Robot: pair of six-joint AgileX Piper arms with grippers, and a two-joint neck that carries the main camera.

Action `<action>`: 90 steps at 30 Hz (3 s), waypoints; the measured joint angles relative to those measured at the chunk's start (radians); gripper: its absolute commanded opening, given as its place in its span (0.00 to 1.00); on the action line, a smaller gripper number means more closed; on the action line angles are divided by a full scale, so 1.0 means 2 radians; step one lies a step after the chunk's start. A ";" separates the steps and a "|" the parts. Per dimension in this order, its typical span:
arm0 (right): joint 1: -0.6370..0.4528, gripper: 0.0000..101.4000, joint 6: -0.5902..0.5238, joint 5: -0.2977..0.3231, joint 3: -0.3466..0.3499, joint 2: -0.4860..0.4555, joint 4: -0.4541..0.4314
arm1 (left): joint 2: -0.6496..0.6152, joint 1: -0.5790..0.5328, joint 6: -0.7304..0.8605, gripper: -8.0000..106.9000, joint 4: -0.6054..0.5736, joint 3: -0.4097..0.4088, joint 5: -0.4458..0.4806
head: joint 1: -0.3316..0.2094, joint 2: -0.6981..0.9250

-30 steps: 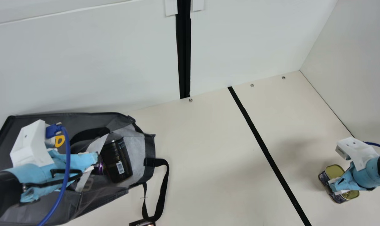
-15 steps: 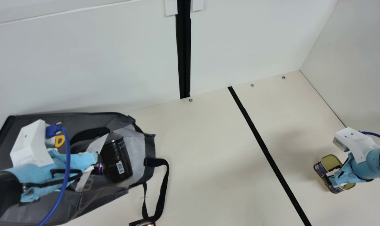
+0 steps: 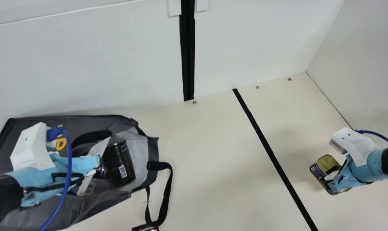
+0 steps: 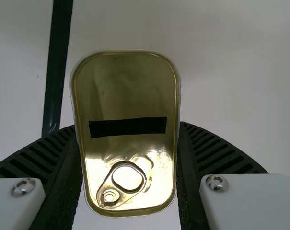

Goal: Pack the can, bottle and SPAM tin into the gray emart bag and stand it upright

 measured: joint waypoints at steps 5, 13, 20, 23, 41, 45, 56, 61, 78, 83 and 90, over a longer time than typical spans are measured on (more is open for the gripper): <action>0.023 0.00 0.009 0.008 0.008 -0.023 0.000 | 0.000 0.000 0.000 0.00 0.000 0.000 0.000 | 0.000 0.000; 0.069 0.00 0.039 0.017 0.014 -0.049 -0.010 | 0.000 0.000 0.000 0.00 0.000 0.000 0.000 | 0.000 0.000; 0.112 0.00 0.050 0.029 0.009 -0.061 -0.011 | 0.000 0.000 0.000 0.00 0.000 0.000 0.000 | 0.000 0.000; 0.133 0.00 0.050 0.035 0.004 -0.064 -0.010 | 0.000 0.000 0.000 0.00 0.000 0.000 0.000 | 0.000 0.000; 0.245 0.00 0.021 0.073 -0.006 -0.083 0.008 | 0.000 0.000 0.000 0.00 0.000 0.000 0.000 | 0.000 0.001; 0.270 0.00 0.014 0.078 -0.005 -0.088 0.010 | 0.000 0.000 0.000 0.00 0.000 0.000 0.000 | 0.000 0.000; 0.330 0.00 0.004 0.094 0.004 -0.106 0.011 | 0.000 0.000 0.000 0.00 0.000 0.000 0.000 | 0.000 0.000; 0.360 0.00 0.003 0.097 0.015 -0.117 0.011 | 0.000 0.000 0.000 0.00 0.000 0.000 0.000 | 0.000 0.001; 0.444 0.00 0.004 0.089 0.032 -0.131 0.057 | 0.000 0.000 0.000 0.00 0.000 0.000 0.000 | 0.000 0.001; 0.447 0.00 -0.007 0.075 0.037 -0.125 0.096 | 0.000 0.000 0.000 0.00 0.000 0.000 0.000 | 0.000 0.001; 0.451 0.00 -0.032 0.053 0.042 -0.112 0.163 | 0.000 0.000 0.000 0.00 0.000 0.000 0.000 | 0.000 0.000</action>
